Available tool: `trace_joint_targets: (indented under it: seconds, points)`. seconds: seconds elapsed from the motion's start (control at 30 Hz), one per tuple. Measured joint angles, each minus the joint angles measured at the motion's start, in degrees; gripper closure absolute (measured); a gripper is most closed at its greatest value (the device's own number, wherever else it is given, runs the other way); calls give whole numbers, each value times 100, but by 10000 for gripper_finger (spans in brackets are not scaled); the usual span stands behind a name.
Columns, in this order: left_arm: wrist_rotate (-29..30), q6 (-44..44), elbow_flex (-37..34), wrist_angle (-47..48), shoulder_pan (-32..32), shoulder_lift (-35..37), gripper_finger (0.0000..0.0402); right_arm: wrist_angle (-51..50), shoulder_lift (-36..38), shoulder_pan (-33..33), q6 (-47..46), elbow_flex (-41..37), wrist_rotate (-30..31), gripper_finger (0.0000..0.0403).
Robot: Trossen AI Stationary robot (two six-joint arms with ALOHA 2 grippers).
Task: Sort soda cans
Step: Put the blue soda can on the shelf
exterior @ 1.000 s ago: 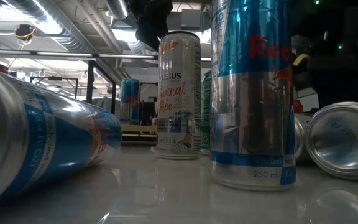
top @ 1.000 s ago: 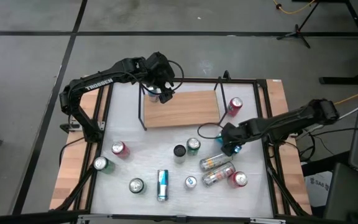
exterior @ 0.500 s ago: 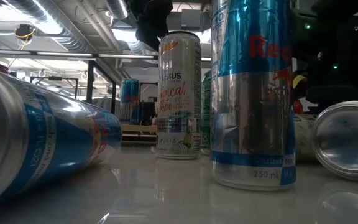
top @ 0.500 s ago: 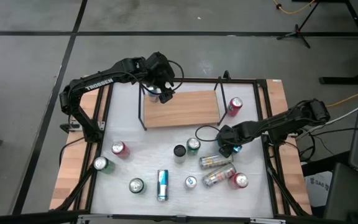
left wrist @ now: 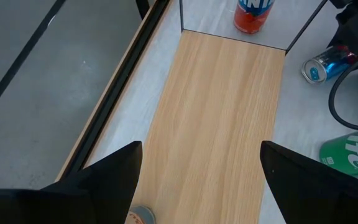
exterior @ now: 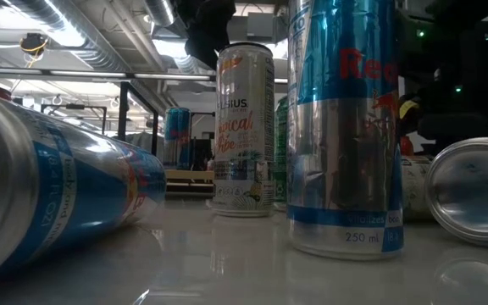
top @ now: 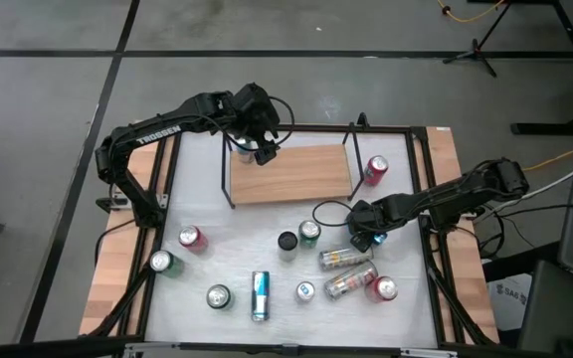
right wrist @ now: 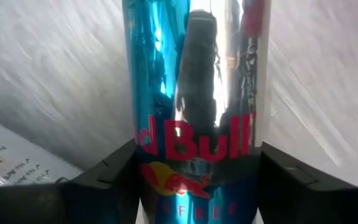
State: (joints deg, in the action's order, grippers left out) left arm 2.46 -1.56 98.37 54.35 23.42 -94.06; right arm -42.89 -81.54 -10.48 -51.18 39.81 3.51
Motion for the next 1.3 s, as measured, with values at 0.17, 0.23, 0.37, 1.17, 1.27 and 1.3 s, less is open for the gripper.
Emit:
trace_joint_targets:
  seconds: [0.17,0.23,0.37,1.17,1.27,1.3]
  points:
    - [0,-2,0,0,0,0,85,4,7,0,-1,0,-2,167]
    - [0,-2,0,0,2,0,85,18,39,0,0,-4,-6,173]
    - [0,-2,0,-2,0,0,85,15,192,0,0,-4,-7,179]
    - [0,-9,0,-262,1,0,85,475,1509,-2,4,-4,648,176]
    - [0,-9,0,-262,2,0,85,677,1668,-2,7,-4,783,176]
    - [0,-9,0,-263,2,0,85,754,1713,-2,30,-4,815,176]
